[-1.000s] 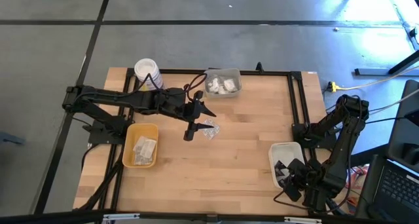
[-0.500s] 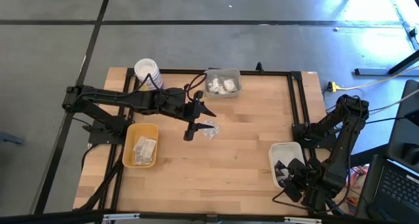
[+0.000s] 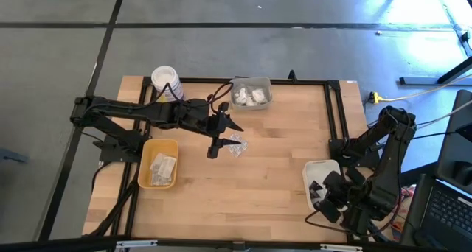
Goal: Pick & Place Travel size toiletries
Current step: Put the white bandage pack into the yellow bin
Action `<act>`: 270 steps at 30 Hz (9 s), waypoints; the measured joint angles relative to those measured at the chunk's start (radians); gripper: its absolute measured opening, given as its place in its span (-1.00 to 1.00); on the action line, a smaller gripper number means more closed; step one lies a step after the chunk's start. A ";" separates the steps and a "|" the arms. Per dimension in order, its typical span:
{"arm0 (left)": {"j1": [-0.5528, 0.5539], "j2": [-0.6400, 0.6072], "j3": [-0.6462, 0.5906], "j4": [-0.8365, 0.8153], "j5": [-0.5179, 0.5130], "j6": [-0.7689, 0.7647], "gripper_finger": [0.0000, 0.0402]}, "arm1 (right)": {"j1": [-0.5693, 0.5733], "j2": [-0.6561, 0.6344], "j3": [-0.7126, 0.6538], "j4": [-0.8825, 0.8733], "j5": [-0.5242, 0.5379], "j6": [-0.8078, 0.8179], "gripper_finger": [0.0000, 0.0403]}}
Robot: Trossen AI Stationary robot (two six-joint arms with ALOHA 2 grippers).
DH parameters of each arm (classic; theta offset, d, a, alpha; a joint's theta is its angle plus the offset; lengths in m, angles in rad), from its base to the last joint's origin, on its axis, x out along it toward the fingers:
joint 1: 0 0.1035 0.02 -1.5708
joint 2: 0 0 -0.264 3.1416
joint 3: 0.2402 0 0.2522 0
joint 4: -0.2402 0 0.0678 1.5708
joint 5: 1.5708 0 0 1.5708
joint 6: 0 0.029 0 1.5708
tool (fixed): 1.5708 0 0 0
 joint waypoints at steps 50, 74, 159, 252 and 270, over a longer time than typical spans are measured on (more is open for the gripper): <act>0.077 0.208 -0.003 -0.320 -0.239 -0.162 -0.04 | -0.675 -0.212 0.041 0.303 0.600 -1.257 -0.64; 0.102 0.423 -0.003 -0.291 -0.191 -0.173 -0.05 | -0.925 -0.216 -0.082 0.764 0.164 -1.646 -0.37; -0.021 0.656 0.001 -0.106 -0.262 -0.432 -0.05 | -0.629 0.273 -0.191 0.866 0.209 -1.559 -0.67; -0.023 0.657 0.001 -0.113 -0.216 -0.441 -0.05 | -0.656 0.527 -0.183 1.014 0.322 -1.845 -0.98; -0.023 0.618 0.027 -0.148 -0.140 -0.293 -0.07 | -0.598 0.457 -0.154 0.908 0.295 -1.716 -0.93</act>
